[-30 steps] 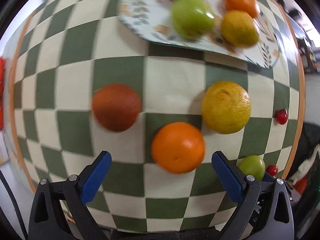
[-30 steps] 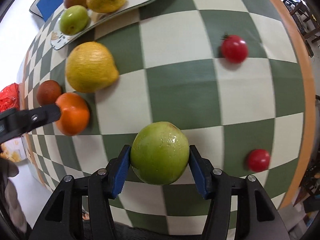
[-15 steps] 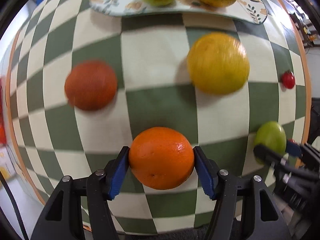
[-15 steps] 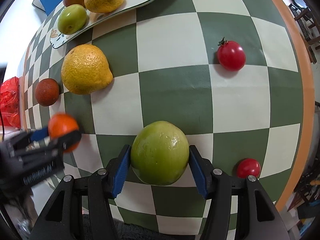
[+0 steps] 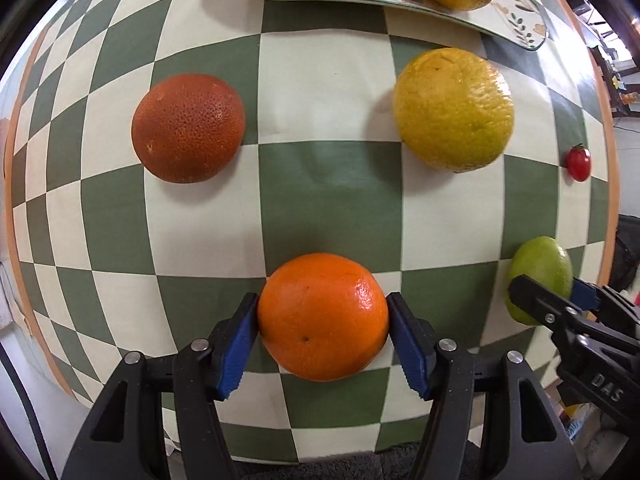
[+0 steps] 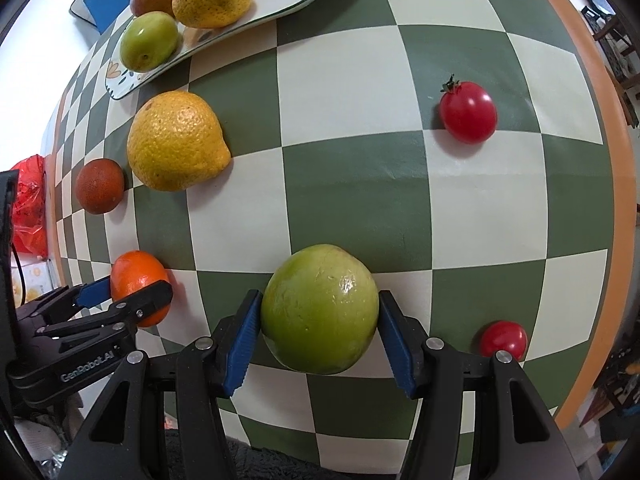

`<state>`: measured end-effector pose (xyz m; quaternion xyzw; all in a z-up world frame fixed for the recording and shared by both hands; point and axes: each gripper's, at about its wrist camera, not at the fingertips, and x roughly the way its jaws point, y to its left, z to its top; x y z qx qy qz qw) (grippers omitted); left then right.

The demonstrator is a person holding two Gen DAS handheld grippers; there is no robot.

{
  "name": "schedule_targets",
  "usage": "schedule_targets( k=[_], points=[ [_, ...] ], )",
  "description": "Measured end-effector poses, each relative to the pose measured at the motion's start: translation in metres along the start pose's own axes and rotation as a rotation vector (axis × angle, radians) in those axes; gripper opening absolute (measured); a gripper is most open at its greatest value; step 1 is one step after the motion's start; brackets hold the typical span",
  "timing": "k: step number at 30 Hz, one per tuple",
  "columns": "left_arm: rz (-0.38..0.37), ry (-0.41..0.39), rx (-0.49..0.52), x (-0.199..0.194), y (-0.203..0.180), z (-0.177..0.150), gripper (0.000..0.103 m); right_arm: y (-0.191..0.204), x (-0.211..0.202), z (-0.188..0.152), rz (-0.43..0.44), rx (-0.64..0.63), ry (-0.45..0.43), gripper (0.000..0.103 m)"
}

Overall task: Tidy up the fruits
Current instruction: 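Place the orange and green fruit on the white plate, opening both tools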

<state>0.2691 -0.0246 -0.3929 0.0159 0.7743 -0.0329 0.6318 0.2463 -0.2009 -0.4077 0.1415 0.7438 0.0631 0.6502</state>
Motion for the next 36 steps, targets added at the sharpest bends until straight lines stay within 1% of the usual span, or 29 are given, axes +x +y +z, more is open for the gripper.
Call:
schedule_targets(
  k=[2,4,6,9,11,12,15,17,20,23,25,26,28,32,36],
  points=[
    [-0.021,-0.013,-0.002,-0.016,0.001,0.001,0.061,-0.004,-0.002,0.000,0.065,0.035,0.010,0.060],
    [-0.053,-0.047,-0.006,-0.037,0.003,0.003,0.061,-0.005,-0.008,0.000,0.112,0.054,0.006,0.060],
    [-0.076,-0.082,-0.010,-0.061,0.005,0.007,0.061,-0.003,-0.021,0.004,0.152,0.064,-0.012,0.060],
    [-0.102,-0.150,-0.011,-0.100,0.012,0.020,0.061,0.003,-0.047,0.018,0.202,0.068,-0.063,0.060],
    [-0.106,-0.189,-0.010,-0.127,0.018,0.045,0.061,0.010,-0.072,0.037,0.224,0.060,-0.118,0.060],
    [-0.106,-0.201,-0.014,-0.134,0.022,0.062,0.061,0.013,-0.079,0.045,0.224,0.054,-0.134,0.060],
    [-0.072,-0.234,-0.033,-0.147,0.032,0.107,0.061,0.021,-0.101,0.084,0.178,0.024,-0.194,0.060],
    [-0.036,-0.242,-0.042,-0.148,0.039,0.133,0.061,0.027,-0.107,0.116,0.107,-0.004,-0.227,0.060],
    [0.005,-0.214,-0.047,-0.133,0.047,0.171,0.061,0.034,-0.102,0.156,0.038,-0.031,-0.217,0.060],
    [0.021,-0.175,-0.059,-0.120,0.054,0.197,0.061,0.042,-0.087,0.187,-0.052,-0.067,-0.190,0.060],
    [0.025,-0.147,-0.064,-0.109,0.057,0.212,0.061,0.042,-0.076,0.201,-0.089,-0.087,-0.161,0.060],
    [0.026,-0.140,-0.066,-0.106,0.058,0.215,0.061,0.042,-0.071,0.207,-0.108,-0.089,-0.149,0.060],
    [0.030,-0.121,-0.068,-0.097,0.059,0.224,0.061,0.040,-0.063,0.211,-0.131,-0.098,-0.133,0.060],
    [0.022,-0.076,-0.076,-0.083,0.060,0.231,0.061,0.038,-0.057,0.218,-0.143,-0.096,-0.109,0.060],
    [0.014,-0.051,-0.074,-0.075,0.059,0.231,0.061,0.036,-0.055,0.223,-0.147,-0.101,-0.097,0.060]
  ],
)
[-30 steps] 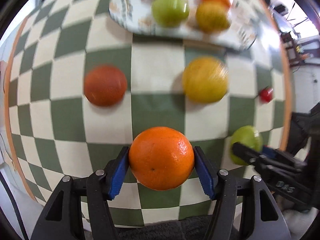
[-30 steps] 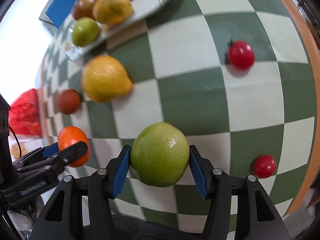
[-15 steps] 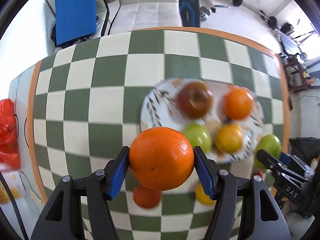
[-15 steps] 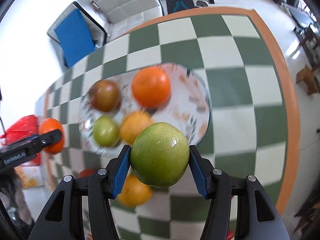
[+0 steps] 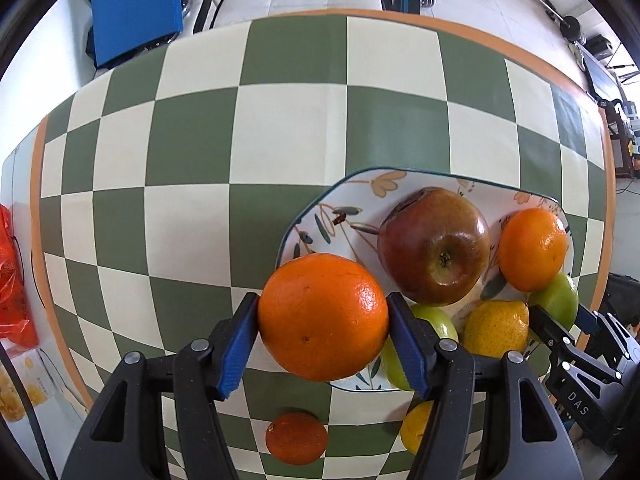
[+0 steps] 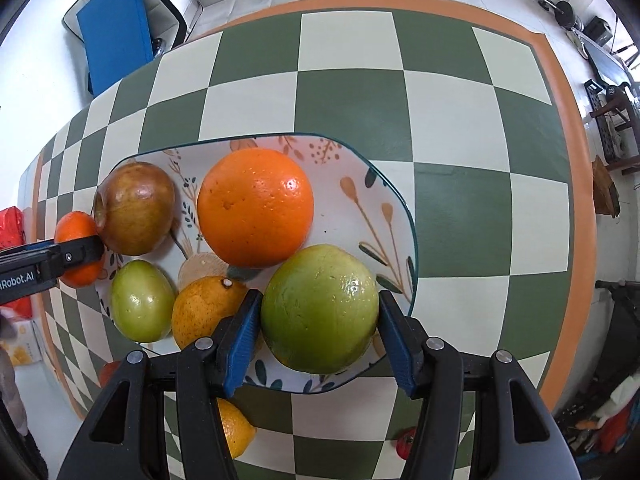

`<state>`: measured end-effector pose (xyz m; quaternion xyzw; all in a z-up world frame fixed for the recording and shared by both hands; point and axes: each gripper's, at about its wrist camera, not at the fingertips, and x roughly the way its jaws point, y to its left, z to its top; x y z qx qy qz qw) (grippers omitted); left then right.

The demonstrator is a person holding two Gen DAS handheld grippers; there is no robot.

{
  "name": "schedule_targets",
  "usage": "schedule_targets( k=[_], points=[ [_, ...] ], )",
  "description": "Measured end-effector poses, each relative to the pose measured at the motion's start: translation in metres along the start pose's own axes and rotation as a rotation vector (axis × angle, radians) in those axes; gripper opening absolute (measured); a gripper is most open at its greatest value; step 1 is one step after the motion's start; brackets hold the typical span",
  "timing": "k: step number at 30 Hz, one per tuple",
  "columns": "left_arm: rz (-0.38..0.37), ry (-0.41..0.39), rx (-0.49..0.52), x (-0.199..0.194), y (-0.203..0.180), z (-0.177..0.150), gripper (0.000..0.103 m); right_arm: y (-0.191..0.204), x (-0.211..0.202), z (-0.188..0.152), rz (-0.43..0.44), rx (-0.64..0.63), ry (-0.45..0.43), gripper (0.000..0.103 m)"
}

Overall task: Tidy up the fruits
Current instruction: 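Place the orange and green fruit on the white plate, opening both tools, then lift both open tools up away from the plate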

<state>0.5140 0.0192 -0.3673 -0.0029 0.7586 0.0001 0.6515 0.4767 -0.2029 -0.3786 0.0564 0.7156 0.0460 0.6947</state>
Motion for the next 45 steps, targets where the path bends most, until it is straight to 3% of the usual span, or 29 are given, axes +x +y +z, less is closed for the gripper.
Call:
schedule_targets(
  k=[2,4,9,11,14,20,30,37,45],
  points=[
    [-0.010,0.011,-0.010,0.002,0.002,-0.001,0.061,-0.001,0.001,0.002,-0.005,0.004,0.010,0.061],
    [-0.019,0.016,-0.025,0.003,0.005,-0.002,0.062,0.000,-0.002,0.003,0.004,0.014,0.001,0.071],
    [-0.012,-0.045,-0.019,-0.013,0.007,-0.008,0.088,-0.002,-0.016,0.003,-0.003,0.021,-0.031,0.088],
    [-0.011,-0.068,-0.016,-0.021,0.007,-0.012,0.089,-0.002,-0.020,0.001,-0.010,0.026,-0.036,0.094],
    [0.006,-0.101,-0.008,-0.033,0.007,-0.019,0.095,-0.001,-0.027,-0.005,-0.035,0.020,-0.056,0.094],
    [0.015,-0.165,-0.017,-0.050,0.001,-0.047,0.096,0.009,-0.047,-0.031,-0.062,0.011,-0.119,0.095],
    [0.029,-0.331,-0.005,-0.088,-0.007,-0.120,0.096,0.024,-0.103,-0.089,-0.079,0.000,-0.260,0.095],
    [0.058,-0.471,0.007,-0.134,-0.009,-0.167,0.096,0.039,-0.139,-0.127,-0.062,-0.020,-0.333,0.095],
    [0.026,-0.548,0.029,-0.175,-0.011,-0.211,0.096,0.049,-0.190,-0.170,-0.040,-0.023,-0.425,0.095]
  ],
)
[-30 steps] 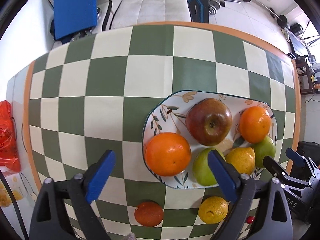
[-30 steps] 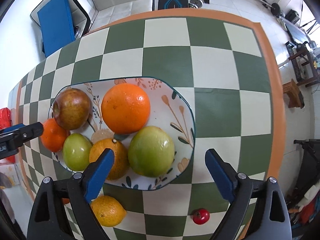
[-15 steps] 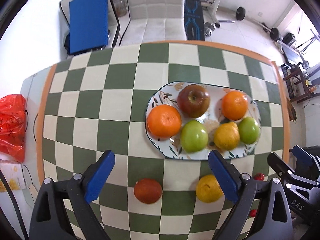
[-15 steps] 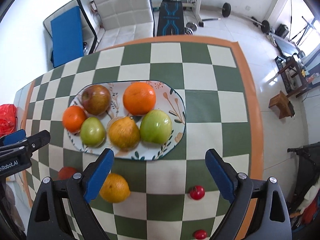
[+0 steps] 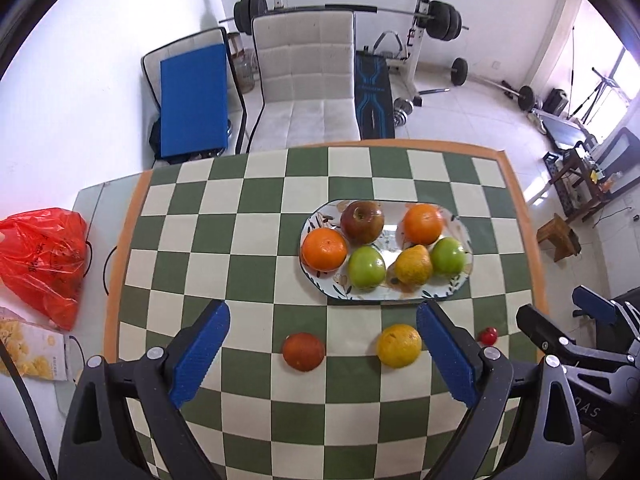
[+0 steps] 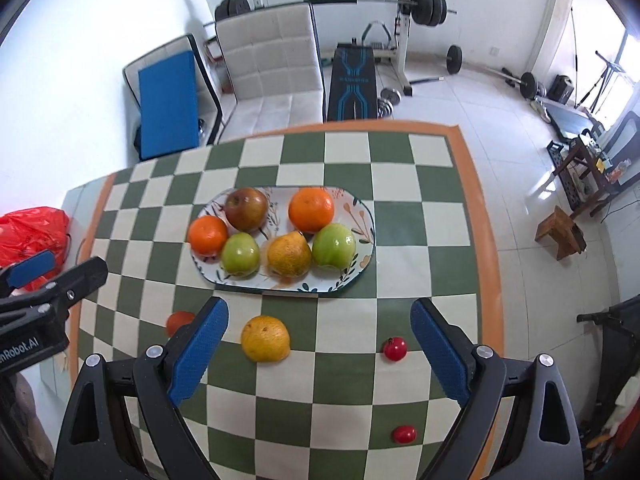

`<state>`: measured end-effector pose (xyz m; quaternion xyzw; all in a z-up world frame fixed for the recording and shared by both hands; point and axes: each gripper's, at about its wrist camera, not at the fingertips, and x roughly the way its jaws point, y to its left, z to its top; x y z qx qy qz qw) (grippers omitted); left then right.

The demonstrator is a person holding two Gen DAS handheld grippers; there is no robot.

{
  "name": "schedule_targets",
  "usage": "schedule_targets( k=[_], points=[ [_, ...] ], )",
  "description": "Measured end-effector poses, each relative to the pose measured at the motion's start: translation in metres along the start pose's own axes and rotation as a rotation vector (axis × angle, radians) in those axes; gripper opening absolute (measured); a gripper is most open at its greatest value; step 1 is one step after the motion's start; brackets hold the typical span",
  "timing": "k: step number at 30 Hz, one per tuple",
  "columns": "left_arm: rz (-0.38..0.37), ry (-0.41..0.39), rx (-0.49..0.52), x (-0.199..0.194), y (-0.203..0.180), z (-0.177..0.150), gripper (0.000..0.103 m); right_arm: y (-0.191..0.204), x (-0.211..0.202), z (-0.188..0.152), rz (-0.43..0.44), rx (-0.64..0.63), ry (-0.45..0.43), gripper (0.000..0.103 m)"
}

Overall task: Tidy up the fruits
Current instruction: 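Lift both open tools up away from the plate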

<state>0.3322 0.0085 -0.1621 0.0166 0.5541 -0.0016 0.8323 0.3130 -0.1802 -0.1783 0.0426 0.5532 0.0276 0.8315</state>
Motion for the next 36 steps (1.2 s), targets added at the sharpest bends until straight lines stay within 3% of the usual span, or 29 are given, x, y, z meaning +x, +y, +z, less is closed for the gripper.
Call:
schedule_targets(
  k=[12,22,26,28,36],
  points=[
    [-0.026,-0.096,0.019,-0.058,-0.009,-0.025,0.096,0.006,-0.077,-0.028,0.011,0.016,-0.106,0.095],
    [-0.021,-0.120,0.010,-0.069,-0.013,-0.030,0.096,0.004,-0.090,-0.041,0.030,0.054,-0.131,0.095],
    [-0.001,-0.093,-0.001,-0.055,-0.009,-0.026,0.096,0.003,-0.077,-0.037,0.035,0.059,-0.107,0.095],
    [0.014,-0.073,-0.006,-0.044,-0.005,-0.025,0.101,0.002,-0.066,-0.035,0.051,0.059,-0.088,0.095],
    [0.124,0.082,-0.071,0.038,0.032,-0.024,0.103,0.013,0.044,-0.035,0.144,0.067,0.125,0.094]
  ],
)
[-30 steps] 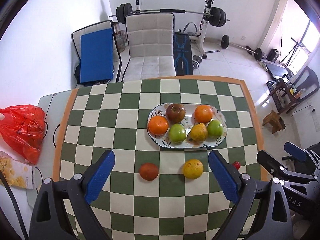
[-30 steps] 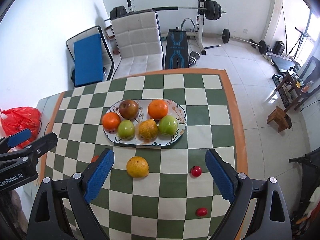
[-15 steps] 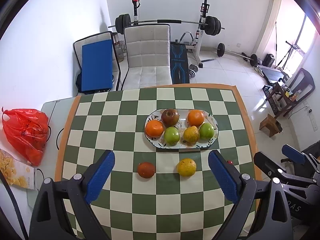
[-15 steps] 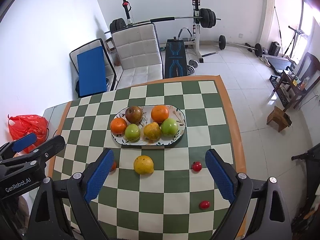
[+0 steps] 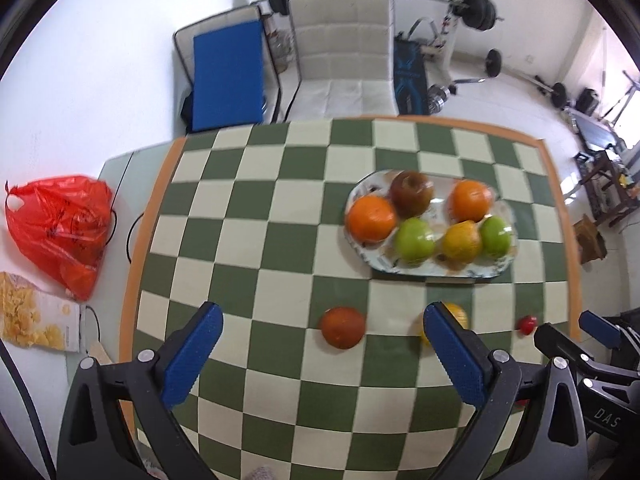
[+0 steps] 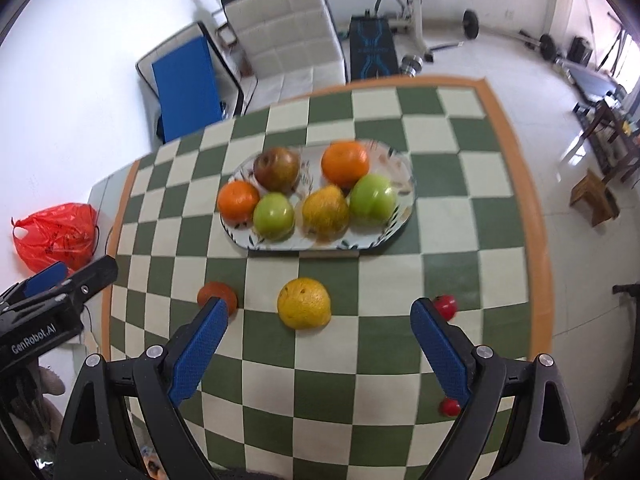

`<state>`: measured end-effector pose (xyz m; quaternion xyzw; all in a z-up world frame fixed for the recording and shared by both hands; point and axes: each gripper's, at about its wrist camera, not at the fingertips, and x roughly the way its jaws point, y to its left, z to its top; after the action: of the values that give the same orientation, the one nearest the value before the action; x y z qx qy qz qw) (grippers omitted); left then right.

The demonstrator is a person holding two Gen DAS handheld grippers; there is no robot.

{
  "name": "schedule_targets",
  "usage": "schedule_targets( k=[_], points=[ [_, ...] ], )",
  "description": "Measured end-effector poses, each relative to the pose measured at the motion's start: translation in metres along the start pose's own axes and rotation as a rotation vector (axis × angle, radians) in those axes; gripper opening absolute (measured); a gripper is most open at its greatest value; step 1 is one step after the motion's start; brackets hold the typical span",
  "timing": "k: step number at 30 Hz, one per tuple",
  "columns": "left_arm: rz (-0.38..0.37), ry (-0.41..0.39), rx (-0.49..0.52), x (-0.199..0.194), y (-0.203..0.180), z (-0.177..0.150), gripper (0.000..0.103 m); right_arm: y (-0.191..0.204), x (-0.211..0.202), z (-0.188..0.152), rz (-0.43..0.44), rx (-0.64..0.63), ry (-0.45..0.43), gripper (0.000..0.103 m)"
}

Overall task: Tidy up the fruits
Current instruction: 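Lift both open tools up away from the plate, then grasp the red-brown fruit with the left tool while the right tool grasps the yellow citrus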

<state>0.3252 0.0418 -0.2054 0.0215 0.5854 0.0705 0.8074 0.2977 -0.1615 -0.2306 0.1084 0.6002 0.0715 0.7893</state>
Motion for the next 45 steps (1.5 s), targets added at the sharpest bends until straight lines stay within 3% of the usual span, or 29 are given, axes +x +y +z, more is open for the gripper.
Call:
schedule_targets(
  k=[8,14,18,23,25,27,29,41,45],
  points=[
    [0.024,0.217,-0.034,0.088,0.016,-0.002,0.103,0.007,0.126,0.003,0.005,-0.006,0.226,0.080],
    [-0.004,0.349,-0.034,0.135,0.010,-0.009,0.103,0.014,0.184,-0.004,0.036,-0.014,0.350,0.066],
    [-0.024,0.431,-0.029,0.164,0.002,-0.017,0.103,0.016,0.188,-0.008,0.036,-0.039,0.348,0.066],
    [-0.046,0.461,0.000,0.185,-0.009,-0.023,0.101,0.005,0.184,-0.016,0.020,-0.038,0.363,0.066],
    [-0.057,0.463,0.003,0.188,-0.012,-0.024,0.086,0.000,0.183,-0.020,0.015,-0.033,0.368,0.066],
    [-0.086,0.474,0.008,0.192,-0.015,-0.027,0.063,-0.002,0.182,-0.021,0.013,-0.030,0.373,0.066],
    [-0.094,0.488,0.016,0.193,-0.019,-0.031,0.054,-0.005,0.181,-0.024,0.013,-0.024,0.376,0.066],
    [-0.134,0.509,-0.030,0.175,-0.014,-0.089,0.054,-0.012,0.180,-0.032,0.006,0.000,0.373,0.066],
    [-0.127,0.489,-0.025,0.173,-0.014,-0.090,0.054,-0.011,0.178,-0.032,-0.003,-0.012,0.376,0.066]
  ],
)
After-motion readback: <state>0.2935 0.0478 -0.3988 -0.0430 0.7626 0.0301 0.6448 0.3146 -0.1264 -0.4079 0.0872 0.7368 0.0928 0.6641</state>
